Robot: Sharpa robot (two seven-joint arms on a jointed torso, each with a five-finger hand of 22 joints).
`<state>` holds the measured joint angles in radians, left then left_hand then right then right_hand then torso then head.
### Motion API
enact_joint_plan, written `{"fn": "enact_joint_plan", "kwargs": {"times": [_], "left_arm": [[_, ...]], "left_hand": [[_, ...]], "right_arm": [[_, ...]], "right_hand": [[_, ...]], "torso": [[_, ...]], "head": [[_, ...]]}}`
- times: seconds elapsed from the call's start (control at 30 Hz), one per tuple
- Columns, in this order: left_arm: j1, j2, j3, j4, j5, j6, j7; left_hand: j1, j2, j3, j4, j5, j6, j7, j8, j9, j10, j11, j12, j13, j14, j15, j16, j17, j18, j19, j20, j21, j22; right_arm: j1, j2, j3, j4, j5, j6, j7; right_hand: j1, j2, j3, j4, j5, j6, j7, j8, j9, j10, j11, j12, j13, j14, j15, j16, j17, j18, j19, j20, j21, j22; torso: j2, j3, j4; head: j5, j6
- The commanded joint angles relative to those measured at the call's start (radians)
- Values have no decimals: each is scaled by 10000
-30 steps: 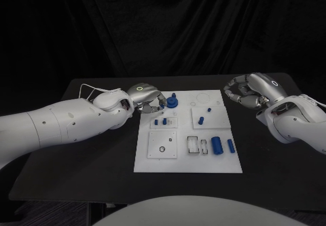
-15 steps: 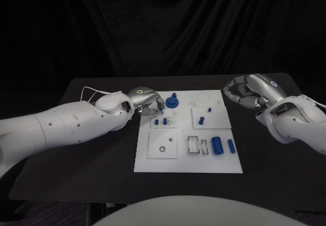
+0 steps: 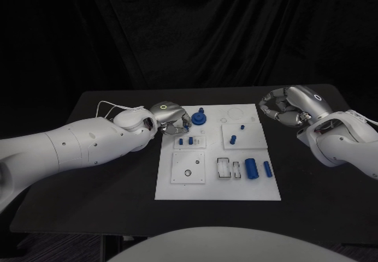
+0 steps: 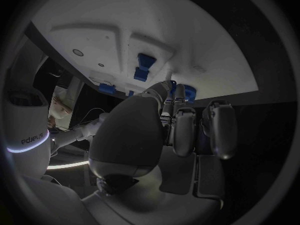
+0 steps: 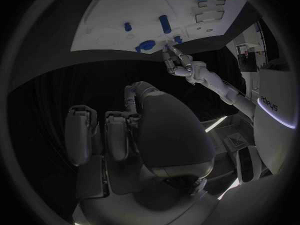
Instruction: Assemble the parts on the task board
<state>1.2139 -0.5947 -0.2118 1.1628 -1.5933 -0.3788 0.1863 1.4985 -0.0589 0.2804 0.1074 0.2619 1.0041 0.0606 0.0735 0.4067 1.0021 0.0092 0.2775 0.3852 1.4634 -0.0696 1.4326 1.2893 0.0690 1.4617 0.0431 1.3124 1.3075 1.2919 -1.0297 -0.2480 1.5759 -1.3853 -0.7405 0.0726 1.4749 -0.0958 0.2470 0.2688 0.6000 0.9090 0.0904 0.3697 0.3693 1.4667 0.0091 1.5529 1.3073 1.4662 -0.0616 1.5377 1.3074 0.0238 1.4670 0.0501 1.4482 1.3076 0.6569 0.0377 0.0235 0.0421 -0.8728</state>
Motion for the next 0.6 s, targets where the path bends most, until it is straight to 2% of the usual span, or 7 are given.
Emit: {"fn": "enact_joint_plan", "kwargs": {"times": [0.03, 0.23, 0.6], "left_arm": [[-24, 55, 8, -17, -2, 117, 48], [-33, 81, 8, -27, -2, 198, 43], [-45, 53, 8, -6, -2, 363, 14]], "left_hand": [[-18, -75, 56, -5, -34, -63, 18, -35, -8, 45, 2, -58, -14, 16, 20, -47, -14, -84, -66, 5, -33, 1826], [-17, -71, 64, -11, -36, -74, 18, -42, -12, 72, 1, -53, -9, 7, 23, -56, -31, -82, -73, 8, -48, 1822], [-29, -82, 62, -14, -47, -85, 19, -50, -17, 83, 5, -59, -7, -12, 28, -76, -69, -68, -103, 11, -111, 1804]], "right_arm": [[-22, 3, 8, 12, -23, 6, -22], [-22, -1, 8, 13, -23, 4, -25], [-22, 12, 8, 8, -23, 8, -28]], "right_hand": [[-74, -11, 62, -19, 35, 51, -9, 38, -15, 843, 12, -12, 2406, 951, 63, -32, 2282, 82, 429, 49, -52, 2209], [-63, -23, 70, -35, 34, 52, -10, 38, -19, 840, 10, -15, 2403, 950, 61, -38, 2276, 81, 431, 47, -49, 2210], [-63, -23, 70, -35, 34, 52, -10, 38, -19, 840, 10, -15, 2403, 950, 61, -38, 2276, 81, 431, 47, -49, 2210]], "torso": [[-8, 2, 4], [-4, 1, -14], [0, 6, -3]], "head": [[-30, 2], [-23, 2], [-52, 2]]}}
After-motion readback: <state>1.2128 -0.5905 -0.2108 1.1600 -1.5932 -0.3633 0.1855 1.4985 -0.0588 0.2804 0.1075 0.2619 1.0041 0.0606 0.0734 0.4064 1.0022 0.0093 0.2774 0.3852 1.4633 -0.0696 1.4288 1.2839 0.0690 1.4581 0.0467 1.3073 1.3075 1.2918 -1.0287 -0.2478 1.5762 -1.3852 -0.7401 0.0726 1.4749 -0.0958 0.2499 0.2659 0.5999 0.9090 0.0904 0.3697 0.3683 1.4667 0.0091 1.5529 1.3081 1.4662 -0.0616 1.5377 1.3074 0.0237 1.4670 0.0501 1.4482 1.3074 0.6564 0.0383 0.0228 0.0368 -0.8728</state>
